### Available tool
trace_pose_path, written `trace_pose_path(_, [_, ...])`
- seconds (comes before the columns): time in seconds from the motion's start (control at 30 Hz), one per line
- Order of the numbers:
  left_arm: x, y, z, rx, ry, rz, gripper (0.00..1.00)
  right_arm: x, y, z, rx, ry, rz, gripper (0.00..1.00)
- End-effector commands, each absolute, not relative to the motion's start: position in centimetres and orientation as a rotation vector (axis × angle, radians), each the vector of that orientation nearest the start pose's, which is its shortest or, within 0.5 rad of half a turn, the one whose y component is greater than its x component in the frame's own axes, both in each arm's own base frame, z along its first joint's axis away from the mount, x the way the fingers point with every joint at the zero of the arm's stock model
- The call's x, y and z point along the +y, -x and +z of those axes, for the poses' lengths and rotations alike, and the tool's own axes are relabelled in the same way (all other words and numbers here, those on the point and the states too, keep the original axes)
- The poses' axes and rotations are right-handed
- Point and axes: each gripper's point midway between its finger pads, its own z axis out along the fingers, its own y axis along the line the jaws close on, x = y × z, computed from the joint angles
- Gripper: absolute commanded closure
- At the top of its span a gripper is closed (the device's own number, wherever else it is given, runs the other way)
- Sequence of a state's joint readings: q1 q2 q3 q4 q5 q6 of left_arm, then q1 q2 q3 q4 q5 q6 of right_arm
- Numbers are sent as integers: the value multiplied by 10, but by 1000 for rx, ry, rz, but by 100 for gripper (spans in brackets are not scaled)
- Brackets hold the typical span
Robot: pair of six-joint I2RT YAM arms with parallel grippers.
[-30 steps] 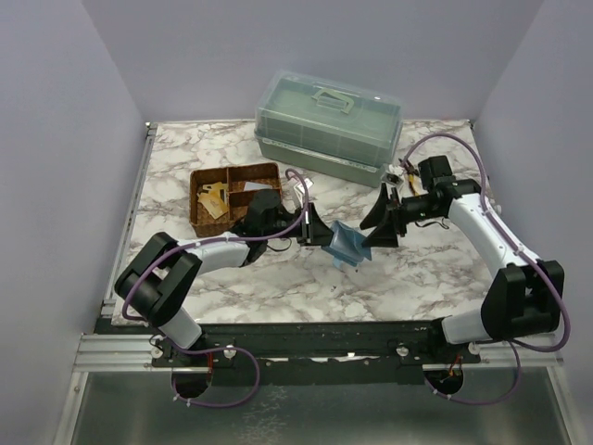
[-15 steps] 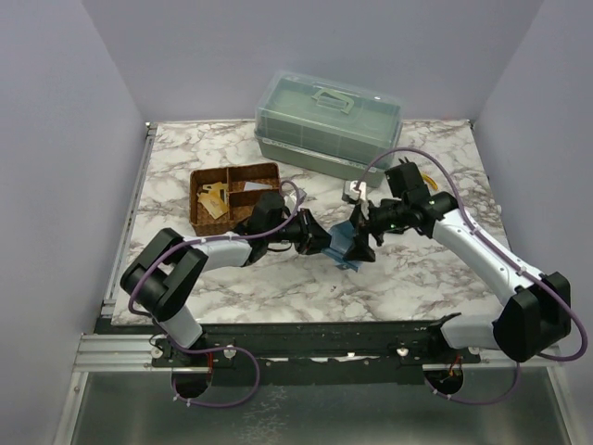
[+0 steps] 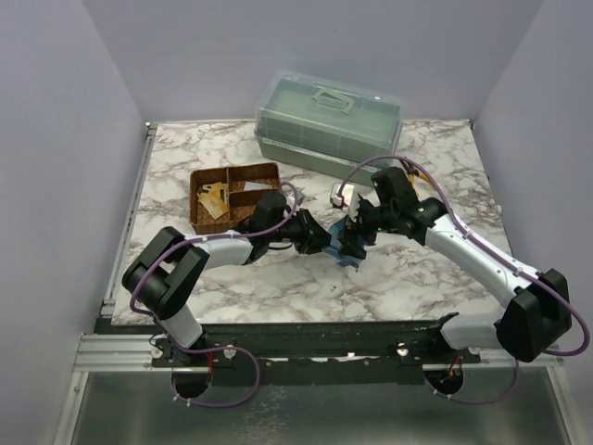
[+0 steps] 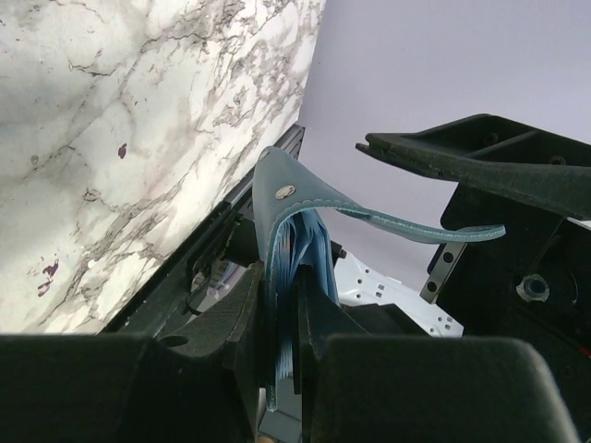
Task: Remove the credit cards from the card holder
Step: Open the card holder at the center of the board.
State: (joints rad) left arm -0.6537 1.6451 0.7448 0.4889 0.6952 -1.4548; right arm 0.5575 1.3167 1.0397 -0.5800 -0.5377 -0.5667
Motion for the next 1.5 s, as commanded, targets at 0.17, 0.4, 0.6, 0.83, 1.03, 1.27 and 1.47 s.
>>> trace_pose_path(0.17, [-359, -238, 159, 2435, 414, -1853, 100, 229, -270, 158, 1915, 1345, 491, 16])
trace_pose_path(0.4, [-357, -234, 155, 2444, 402, -1846, 100, 221, -280, 167, 1941, 1273, 412, 32])
trace_pose_path(0.6, [-356, -230, 162, 2429, 337, -1862, 100, 217, -286, 160, 1980, 1238, 393, 41])
trace_pose_path(0.83, [-353, -220, 166, 2414, 224, -1874, 100, 213, -288, 158, 2012, 1194, 439, 45])
trace_pose_path(1.03, [-351, -212, 169, 2402, 135, -1886, 100, 215, -280, 159, 2031, 1193, 567, 23])
trace_pose_path(1.27, [-345, -211, 165, 2410, 176, -1885, 100, 215, -267, 163, 1998, 1228, 638, 22])
trace_pose_path(1.47, [-338, -216, 178, 2345, 221, -1977, 100, 205, -267, 163, 1983, 1222, 589, 8])
